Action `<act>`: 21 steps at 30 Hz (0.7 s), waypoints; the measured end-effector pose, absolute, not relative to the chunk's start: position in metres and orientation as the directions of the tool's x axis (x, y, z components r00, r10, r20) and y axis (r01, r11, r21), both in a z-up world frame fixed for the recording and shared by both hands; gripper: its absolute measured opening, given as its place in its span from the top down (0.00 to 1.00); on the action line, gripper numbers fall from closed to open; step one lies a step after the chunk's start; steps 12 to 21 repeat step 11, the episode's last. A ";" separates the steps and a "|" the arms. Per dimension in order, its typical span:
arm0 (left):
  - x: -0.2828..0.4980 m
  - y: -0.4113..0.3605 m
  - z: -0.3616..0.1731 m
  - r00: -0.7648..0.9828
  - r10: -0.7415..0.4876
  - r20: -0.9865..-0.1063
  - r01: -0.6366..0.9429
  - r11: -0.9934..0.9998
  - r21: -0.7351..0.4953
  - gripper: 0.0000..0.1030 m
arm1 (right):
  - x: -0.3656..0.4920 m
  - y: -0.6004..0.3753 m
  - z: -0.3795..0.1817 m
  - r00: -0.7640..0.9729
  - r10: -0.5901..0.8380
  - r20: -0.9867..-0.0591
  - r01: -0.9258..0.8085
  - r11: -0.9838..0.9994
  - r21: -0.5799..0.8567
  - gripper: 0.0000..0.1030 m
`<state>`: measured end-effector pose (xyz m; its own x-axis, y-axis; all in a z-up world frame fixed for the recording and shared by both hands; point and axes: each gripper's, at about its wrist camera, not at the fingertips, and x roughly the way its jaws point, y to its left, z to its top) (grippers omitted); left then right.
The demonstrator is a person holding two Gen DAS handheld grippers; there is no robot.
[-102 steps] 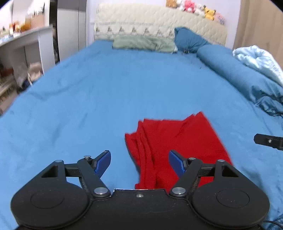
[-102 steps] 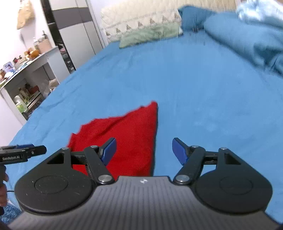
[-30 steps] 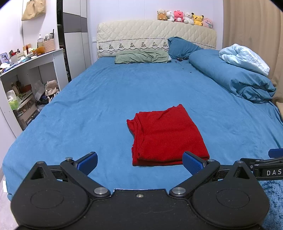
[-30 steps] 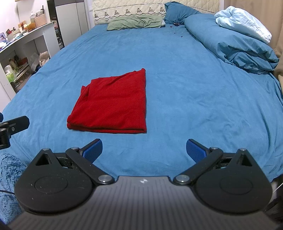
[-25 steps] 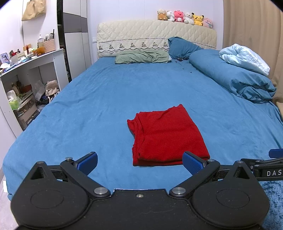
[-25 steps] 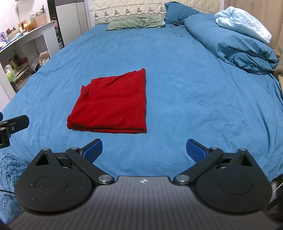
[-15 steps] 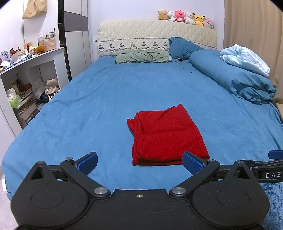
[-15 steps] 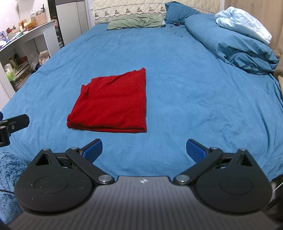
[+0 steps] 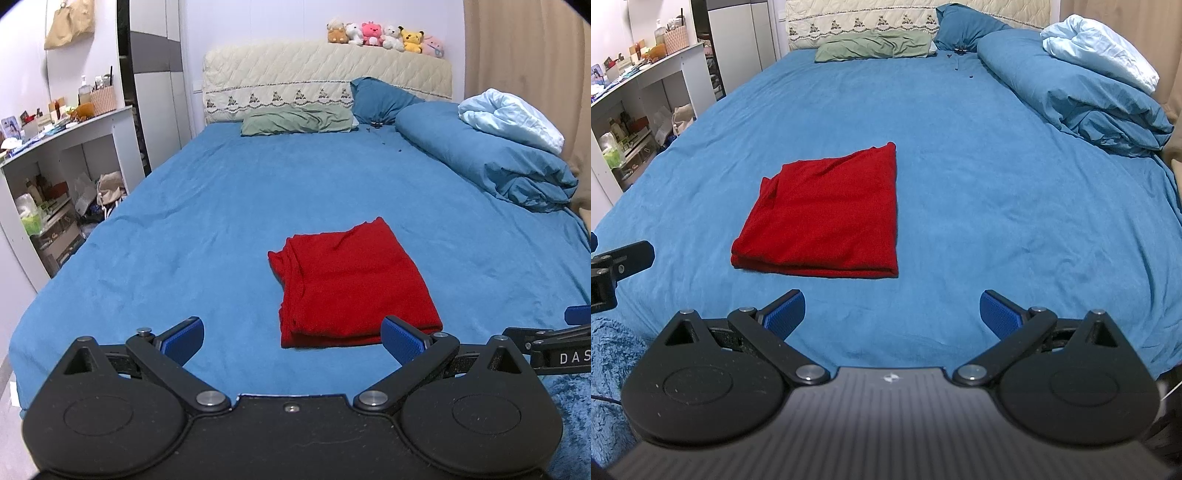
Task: Fold small clothes
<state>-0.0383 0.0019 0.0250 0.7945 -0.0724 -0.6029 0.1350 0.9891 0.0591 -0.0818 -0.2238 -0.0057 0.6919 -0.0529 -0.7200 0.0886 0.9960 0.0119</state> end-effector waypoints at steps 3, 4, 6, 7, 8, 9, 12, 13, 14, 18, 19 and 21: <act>-0.038 0.002 0.024 0.797 -0.070 -0.600 0.136 0.989 0.064 0.00 | -0.081 -0.223 -0.006 0.691 -0.050 -0.721 0.088 0.996 0.014 0.00; -0.037 0.002 0.024 0.797 -0.071 -0.600 0.135 0.989 0.063 0.00 | -0.081 -0.223 -0.006 0.690 -0.050 -0.722 0.087 0.996 0.015 0.00; -0.036 0.003 0.023 0.795 -0.076 -0.601 0.137 0.989 0.056 0.00 | -0.080 -0.223 -0.006 0.689 -0.050 -0.723 0.087 0.996 0.014 0.00; -0.036 0.003 0.022 0.793 -0.079 -0.604 0.138 0.989 0.052 0.00 | -0.080 -0.223 -0.007 0.688 -0.050 -0.724 0.087 0.996 0.014 0.00; -0.035 0.004 0.022 0.792 -0.082 -0.605 0.139 0.989 0.048 0.00 | -0.080 -0.222 -0.007 0.687 -0.049 -0.725 0.087 0.996 0.015 0.00; -0.035 0.004 0.021 0.792 -0.086 -0.605 0.142 0.989 0.046 0.00 | -0.079 -0.222 -0.007 0.686 -0.048 -0.726 0.087 0.996 0.016 0.00; -0.034 0.004 0.019 0.788 -0.086 -0.610 0.142 0.989 0.044 0.00 | -0.077 -0.225 -0.008 0.684 -0.048 -0.728 0.088 0.996 0.017 0.00; -0.034 0.004 0.019 0.788 -0.086 -0.610 0.142 0.989 0.044 0.00 | -0.077 -0.225 -0.008 0.684 -0.048 -0.728 0.088 0.996 0.017 0.00; -0.034 0.004 0.019 0.788 -0.086 -0.610 0.142 0.989 0.044 0.00 | -0.077 -0.225 -0.008 0.684 -0.048 -0.728 0.088 0.996 0.017 0.00; -0.034 0.004 0.019 0.788 -0.086 -0.610 0.142 0.989 0.044 0.00 | -0.077 -0.225 -0.008 0.684 -0.048 -0.728 0.088 0.996 0.017 0.00; -0.034 0.004 0.019 0.788 -0.086 -0.610 0.142 0.989 0.044 0.00 | -0.077 -0.225 -0.008 0.684 -0.048 -0.728 0.088 0.996 0.017 0.00; -0.034 0.004 0.019 0.788 -0.086 -0.610 0.142 0.989 0.044 0.00 | -0.077 -0.225 -0.008 0.684 -0.048 -0.728 0.088 0.996 0.017 0.00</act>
